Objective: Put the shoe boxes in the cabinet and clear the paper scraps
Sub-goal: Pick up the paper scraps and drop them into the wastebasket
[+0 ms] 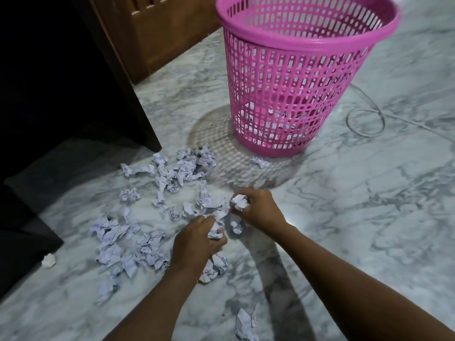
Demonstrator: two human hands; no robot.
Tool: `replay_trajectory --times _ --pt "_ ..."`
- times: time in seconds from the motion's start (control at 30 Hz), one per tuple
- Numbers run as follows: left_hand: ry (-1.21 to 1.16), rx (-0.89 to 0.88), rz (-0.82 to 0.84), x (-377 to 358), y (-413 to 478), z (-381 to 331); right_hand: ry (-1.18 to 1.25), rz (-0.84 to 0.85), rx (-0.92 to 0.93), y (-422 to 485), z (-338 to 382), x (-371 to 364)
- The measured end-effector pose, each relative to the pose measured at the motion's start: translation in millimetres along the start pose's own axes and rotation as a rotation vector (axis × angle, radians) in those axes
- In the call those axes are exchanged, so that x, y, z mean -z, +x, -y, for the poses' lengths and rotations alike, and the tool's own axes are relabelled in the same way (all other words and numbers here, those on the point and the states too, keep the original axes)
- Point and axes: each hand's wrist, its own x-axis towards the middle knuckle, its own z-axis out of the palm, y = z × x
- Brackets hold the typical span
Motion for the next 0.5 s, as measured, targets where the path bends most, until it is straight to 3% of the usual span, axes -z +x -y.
replay_trajectory --times 0.23,0.5 --pt "-0.244 -0.087 -0.068 58.3 40.0 -35.3 0.105 -0.105 -0.007 20.5 57.8 61.1" --pt "-0.608 -0.196 -0.334 156.7 113.1 -124.2 0.184 -0.337 0.164 76.1 177.0 185.0"
